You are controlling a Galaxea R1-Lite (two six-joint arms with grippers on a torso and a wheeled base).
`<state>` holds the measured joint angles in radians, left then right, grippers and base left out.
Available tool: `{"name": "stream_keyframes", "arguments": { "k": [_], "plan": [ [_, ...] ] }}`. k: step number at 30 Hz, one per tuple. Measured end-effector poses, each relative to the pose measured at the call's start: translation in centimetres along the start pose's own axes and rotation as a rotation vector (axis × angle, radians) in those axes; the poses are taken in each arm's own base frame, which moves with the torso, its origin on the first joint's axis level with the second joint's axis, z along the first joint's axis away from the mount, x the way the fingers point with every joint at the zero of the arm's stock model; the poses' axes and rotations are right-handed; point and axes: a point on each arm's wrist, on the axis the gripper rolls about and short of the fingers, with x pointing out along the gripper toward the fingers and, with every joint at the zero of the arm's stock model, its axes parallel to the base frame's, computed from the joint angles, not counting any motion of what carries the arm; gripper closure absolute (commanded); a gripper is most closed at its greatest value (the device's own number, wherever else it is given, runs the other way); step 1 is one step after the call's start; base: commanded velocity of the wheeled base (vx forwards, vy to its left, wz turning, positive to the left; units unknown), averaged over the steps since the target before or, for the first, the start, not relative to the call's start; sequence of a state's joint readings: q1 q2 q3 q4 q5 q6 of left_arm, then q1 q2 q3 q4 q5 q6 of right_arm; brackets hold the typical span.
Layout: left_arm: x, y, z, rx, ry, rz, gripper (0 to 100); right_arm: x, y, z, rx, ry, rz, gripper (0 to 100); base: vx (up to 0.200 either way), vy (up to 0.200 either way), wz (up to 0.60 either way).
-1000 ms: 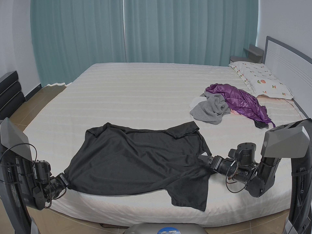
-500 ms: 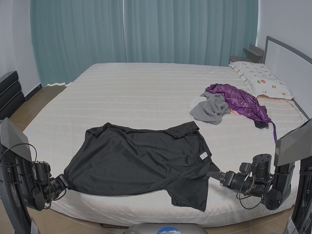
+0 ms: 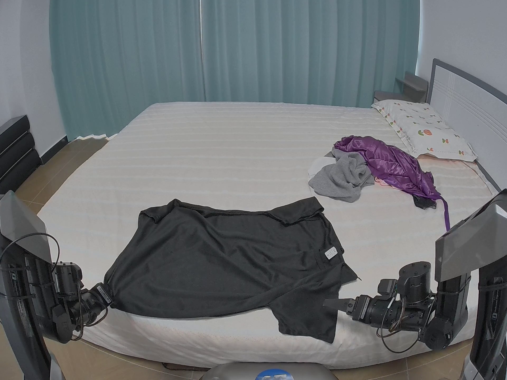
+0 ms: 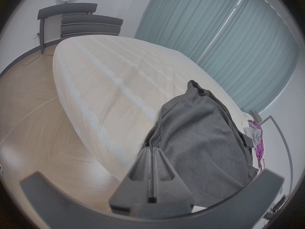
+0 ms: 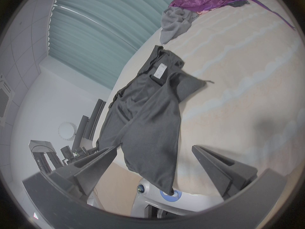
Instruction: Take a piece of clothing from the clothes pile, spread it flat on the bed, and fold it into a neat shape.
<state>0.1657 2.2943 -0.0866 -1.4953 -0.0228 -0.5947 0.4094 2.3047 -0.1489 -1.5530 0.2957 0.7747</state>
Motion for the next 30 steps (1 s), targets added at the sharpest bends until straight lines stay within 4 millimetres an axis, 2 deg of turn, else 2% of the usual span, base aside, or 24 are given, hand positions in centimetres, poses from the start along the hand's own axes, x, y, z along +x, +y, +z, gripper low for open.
{"name": "stream_keyframes", "arguments": {
  "k": [18, 23, 24, 30],
  "plan": [
    [0.1, 0.0, 0.0, 0.0, 0.001, 0.0, 100, 3.0, 0.2, 0.2, -0.025, -0.014, 0.026, 0, 0.0, 0.0, 0.0],
    [0.0, 0.0, 0.0, 0.0, 0.002, 0.0, 100, 3.8, 0.0, 0.2, -0.032, -0.057, -0.012, 0, 0.0, 0.0, 0.0],
    [0.0, 0.0, 0.0, 0.0, 0.002, 0.0, 100, 4.0, 0.0, 0.1, -0.035, -0.065, -0.02, 100, 0.0, 0.0, 0.0],
    [0.0, 0.0, 0.0, 0.0, 0.002, 0.0, 100, 4.5, 0.0, -0.4, -0.043, -0.062, -0.038, 100, 0.0, 0.0, 0.0]
  ]
}}
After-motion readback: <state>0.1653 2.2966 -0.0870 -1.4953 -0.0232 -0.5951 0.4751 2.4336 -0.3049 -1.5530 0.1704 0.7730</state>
